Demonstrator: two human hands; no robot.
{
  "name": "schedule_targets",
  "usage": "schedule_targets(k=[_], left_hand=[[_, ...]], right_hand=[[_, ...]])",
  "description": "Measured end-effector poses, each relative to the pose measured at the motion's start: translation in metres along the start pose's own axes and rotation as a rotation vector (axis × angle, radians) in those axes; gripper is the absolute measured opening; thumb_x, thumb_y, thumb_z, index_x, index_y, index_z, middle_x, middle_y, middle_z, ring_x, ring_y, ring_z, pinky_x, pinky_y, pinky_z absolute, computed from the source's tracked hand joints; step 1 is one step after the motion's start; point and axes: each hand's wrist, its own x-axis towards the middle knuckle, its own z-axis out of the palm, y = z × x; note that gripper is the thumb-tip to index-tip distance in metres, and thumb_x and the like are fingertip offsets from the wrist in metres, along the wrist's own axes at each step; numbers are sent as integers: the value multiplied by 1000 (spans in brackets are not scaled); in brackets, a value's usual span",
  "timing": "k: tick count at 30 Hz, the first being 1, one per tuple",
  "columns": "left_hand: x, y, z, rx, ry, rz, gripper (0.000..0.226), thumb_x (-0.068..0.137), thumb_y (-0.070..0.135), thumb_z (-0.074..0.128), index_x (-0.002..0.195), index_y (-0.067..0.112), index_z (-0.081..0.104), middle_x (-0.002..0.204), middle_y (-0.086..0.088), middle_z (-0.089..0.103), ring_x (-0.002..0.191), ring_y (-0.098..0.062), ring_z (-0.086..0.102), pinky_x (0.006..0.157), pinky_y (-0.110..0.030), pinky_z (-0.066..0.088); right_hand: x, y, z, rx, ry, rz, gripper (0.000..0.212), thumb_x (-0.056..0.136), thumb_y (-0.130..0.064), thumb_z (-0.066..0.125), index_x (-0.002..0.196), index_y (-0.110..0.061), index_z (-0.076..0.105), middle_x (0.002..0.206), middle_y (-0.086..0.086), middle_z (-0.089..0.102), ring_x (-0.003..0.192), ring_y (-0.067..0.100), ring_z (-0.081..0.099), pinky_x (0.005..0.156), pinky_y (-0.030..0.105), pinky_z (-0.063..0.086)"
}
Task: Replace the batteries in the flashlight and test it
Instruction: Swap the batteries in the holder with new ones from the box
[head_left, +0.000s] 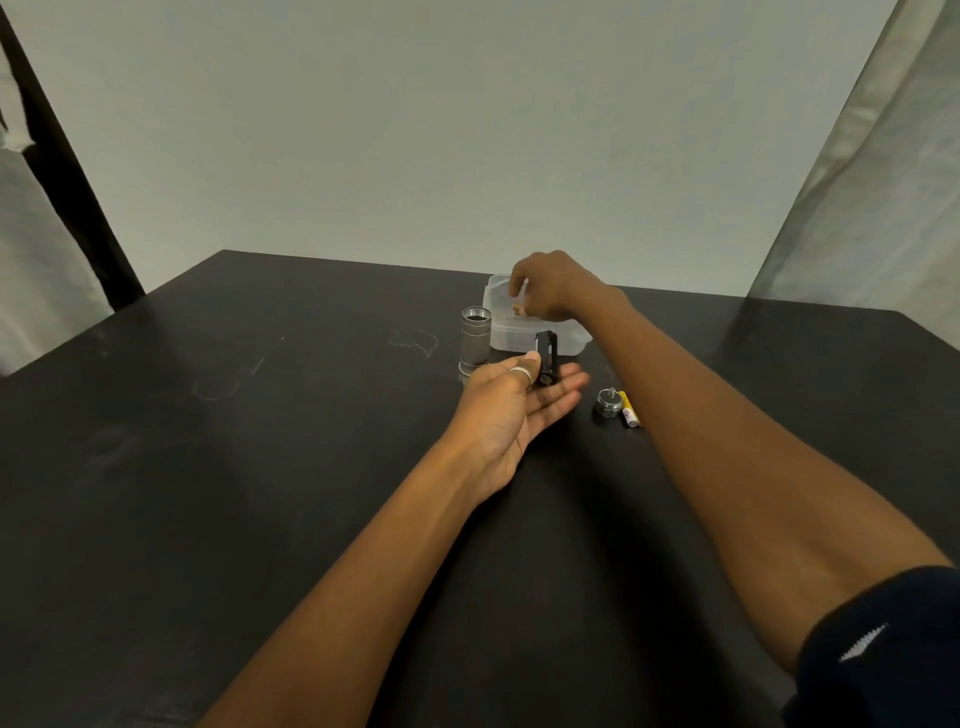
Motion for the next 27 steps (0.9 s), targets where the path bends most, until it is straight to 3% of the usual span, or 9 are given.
schedule_targets(k=[3, 7, 12, 20, 27], left_hand=[[-2, 1, 1, 3, -1, 7, 27, 109, 12, 38, 109, 3, 64, 107, -18, 76, 103, -25, 74, 91, -37, 59], [-4, 2, 3, -6, 11, 4, 29, 110, 13, 36, 109, 3, 64, 103, -14, 76, 100, -23, 75, 85, -34, 60], [-6, 1, 6, -6, 31, 15, 30, 109, 8, 34, 104, 2, 62, 102, -15, 73, 96, -25, 76, 86, -34, 60], [-7, 0, 4, 53, 42, 52, 30, 108, 6, 34, 115, 1, 62, 101, -15, 74, 90, -19, 76, 83, -32, 62], [-4, -1, 0, 30, 36, 91, 32, 109, 12, 37, 127, 3, 62, 113, -14, 72, 95, -15, 74, 86, -32, 61]], right_hand=[[-13, -3, -17, 90, 110, -41, 23, 93, -8, 65, 113, -19, 73, 121, 6, 68, 108, 25, 65, 94, 36, 53], [-55, -14, -42, 370, 267, -35, 17, 93, -10, 68, 108, -13, 73, 94, -3, 68, 87, 13, 66, 72, 18, 45], [-118, -21, -50, 681, 304, 5, 13, 89, -12, 74, 101, -9, 71, 84, 2, 75, 78, 12, 75, 59, 15, 54], [-163, -23, -47, 741, 309, 54, 14, 87, -12, 78, 98, -7, 71, 82, 5, 77, 72, 11, 76, 65, 25, 63], [-165, -21, -39, 662, 324, 53, 7, 86, -13, 78, 91, -13, 72, 79, -4, 74, 72, 7, 74, 76, 29, 64]])
